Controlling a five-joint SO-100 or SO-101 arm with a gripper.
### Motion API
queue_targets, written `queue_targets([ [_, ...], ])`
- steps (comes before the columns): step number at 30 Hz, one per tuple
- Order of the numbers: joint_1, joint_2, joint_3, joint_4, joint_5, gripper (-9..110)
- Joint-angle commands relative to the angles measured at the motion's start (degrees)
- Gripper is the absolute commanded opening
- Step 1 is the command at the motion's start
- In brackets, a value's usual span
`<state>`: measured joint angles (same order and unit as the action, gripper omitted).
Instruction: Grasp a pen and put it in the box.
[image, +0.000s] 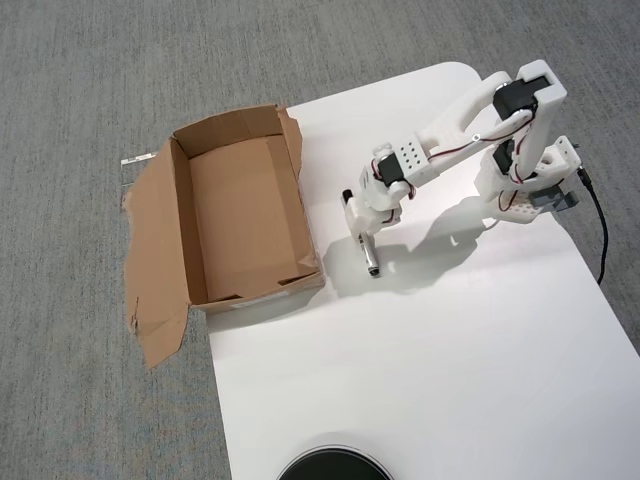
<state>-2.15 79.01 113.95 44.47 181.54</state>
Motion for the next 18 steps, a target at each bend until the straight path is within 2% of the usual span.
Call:
queue_targets([
  [1, -0.48, -0.88, 0.48, -0.44, -0.22, 0],
  [18, -1.27, 4.04, -0.57, -0.62, -0.22, 0],
])
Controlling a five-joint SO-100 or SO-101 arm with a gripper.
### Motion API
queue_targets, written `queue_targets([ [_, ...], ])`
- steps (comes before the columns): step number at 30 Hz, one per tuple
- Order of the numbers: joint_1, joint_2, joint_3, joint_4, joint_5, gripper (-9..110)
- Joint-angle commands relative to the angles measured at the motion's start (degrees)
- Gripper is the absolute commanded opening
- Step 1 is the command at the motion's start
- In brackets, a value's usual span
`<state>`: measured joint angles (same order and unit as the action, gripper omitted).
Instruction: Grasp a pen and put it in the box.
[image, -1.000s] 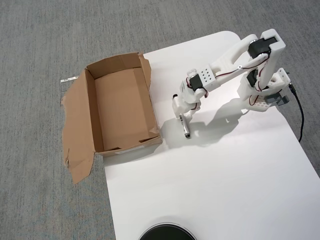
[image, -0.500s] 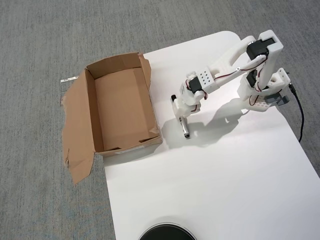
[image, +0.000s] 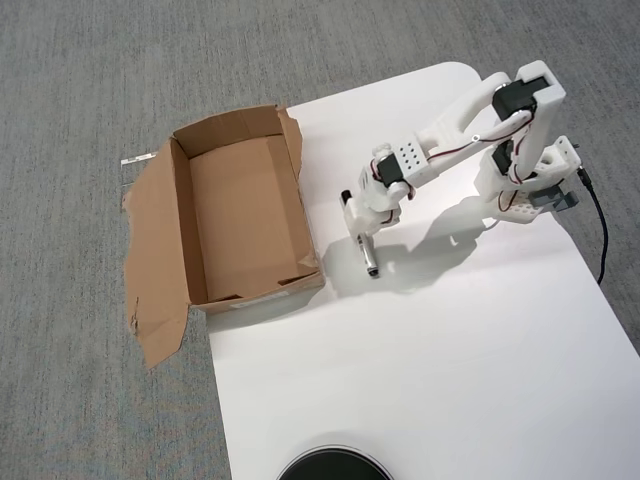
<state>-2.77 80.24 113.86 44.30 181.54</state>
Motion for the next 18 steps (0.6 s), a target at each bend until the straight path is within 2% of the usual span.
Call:
queue_targets([
  [1, -0.57, 3.60, -0.48, -0.44, -0.13, 0],
  [18, 0.13, 23.12, -0.48, -0.35, -0.13, 0],
])
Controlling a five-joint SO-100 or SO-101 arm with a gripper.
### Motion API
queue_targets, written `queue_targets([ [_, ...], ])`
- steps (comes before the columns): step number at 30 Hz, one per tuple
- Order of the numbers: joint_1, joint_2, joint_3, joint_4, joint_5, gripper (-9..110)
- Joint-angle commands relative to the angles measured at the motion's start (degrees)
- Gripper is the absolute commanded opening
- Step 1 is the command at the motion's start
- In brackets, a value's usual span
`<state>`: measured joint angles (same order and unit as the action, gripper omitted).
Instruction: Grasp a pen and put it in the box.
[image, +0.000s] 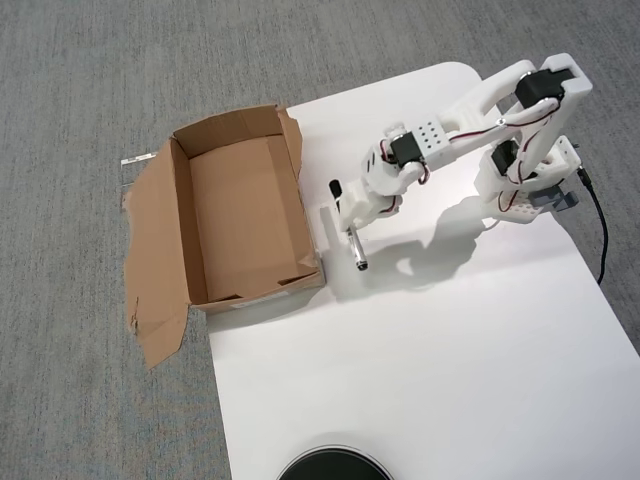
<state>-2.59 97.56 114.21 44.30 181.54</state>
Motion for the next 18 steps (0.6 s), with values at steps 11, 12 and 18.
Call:
queue_targets([
  [11, 0.04, 19.95, -1.10, -0.44, -0.22, 0],
  [12, 0.04, 20.92, -1.54, -0.44, -0.22, 0],
  [18, 0.22, 21.36, -10.50, -0.26, -0.22, 0],
])
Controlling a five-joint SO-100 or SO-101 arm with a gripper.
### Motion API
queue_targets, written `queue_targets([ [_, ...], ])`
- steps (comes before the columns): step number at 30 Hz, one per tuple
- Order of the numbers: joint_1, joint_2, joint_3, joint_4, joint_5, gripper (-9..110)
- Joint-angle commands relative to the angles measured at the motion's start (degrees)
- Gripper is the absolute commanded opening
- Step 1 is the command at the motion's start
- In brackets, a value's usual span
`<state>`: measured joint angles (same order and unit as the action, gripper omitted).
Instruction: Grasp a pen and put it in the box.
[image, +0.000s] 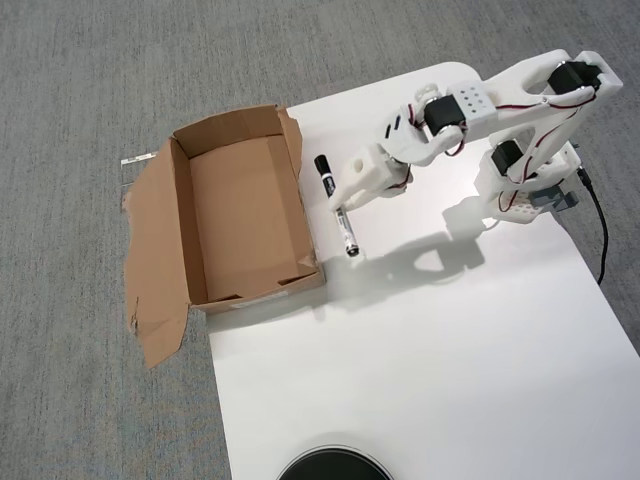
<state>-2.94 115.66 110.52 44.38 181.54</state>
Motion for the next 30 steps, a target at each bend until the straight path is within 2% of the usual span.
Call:
queue_targets([
  [1, 0.57, 2.90, -8.57, -0.18, -0.22, 0],
  [19, 7.25, -19.69, -36.43, 0.18, -0.22, 0],
  [30, 8.57, -34.01, -41.00, 0.18, -0.22, 0],
])
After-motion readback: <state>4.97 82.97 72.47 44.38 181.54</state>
